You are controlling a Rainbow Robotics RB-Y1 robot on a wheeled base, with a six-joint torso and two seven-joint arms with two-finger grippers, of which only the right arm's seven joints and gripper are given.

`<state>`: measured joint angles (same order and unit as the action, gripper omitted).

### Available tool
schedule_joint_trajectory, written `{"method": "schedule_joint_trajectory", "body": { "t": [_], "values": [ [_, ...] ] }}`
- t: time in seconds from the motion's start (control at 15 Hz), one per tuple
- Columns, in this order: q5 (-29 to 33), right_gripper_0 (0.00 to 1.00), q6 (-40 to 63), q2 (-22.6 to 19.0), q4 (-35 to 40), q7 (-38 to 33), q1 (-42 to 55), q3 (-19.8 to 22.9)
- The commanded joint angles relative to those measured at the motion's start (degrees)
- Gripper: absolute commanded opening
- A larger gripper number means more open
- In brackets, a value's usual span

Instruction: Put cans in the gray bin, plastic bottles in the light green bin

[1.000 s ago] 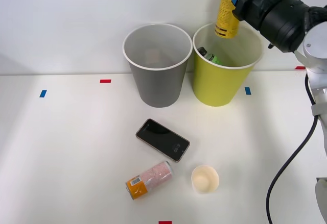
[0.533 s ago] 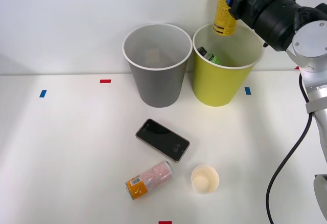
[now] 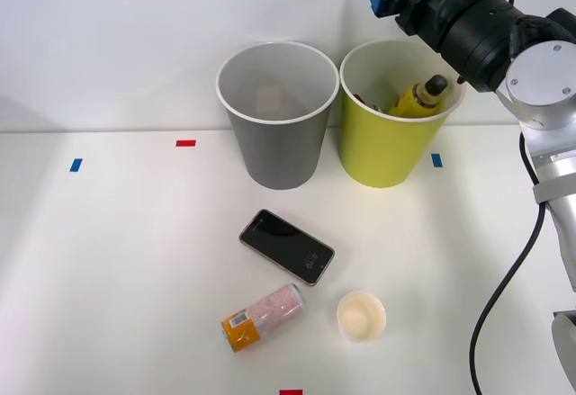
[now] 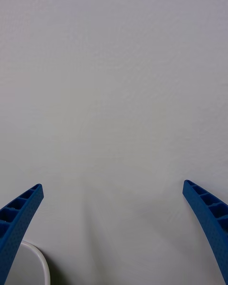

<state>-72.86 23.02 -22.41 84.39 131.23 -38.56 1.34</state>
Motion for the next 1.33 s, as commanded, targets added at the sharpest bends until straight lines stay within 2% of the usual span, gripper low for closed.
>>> {"method": "schedule_joint_trajectory", "body": {
  "t": [0.07, 0.47, 0.73, 0.93, 1.13, 1.27, 1.33],
  "values": [
    [-0.1, 1.0, 0.1, 0.0, 5.0, 0.7, 4.1, -0.5],
    [0.3, 1.0, 0.1, -0.9, 21.2, 2.5, 18.7, -1.8],
    [0.2, 1.0, -2.9, -4.7, 36.3, 2.3, 35.4, -1.8],
    [0.4, 1.0, -7.1, -5.5, 45.4, 3.1, 48.8, -1.9],
    [0.5, 1.0, -11.6, -5.3, 52.4, 5.1, 61.9, -1.9],
    [3.8, 1.0, -14.6, -4.8, 54.7, 6.1, 67.1, -2.2],
    [6.1, 1.0, -18.4, -4.7, 54.9, 6.5, 69.8, -3.8]
  ]
}}
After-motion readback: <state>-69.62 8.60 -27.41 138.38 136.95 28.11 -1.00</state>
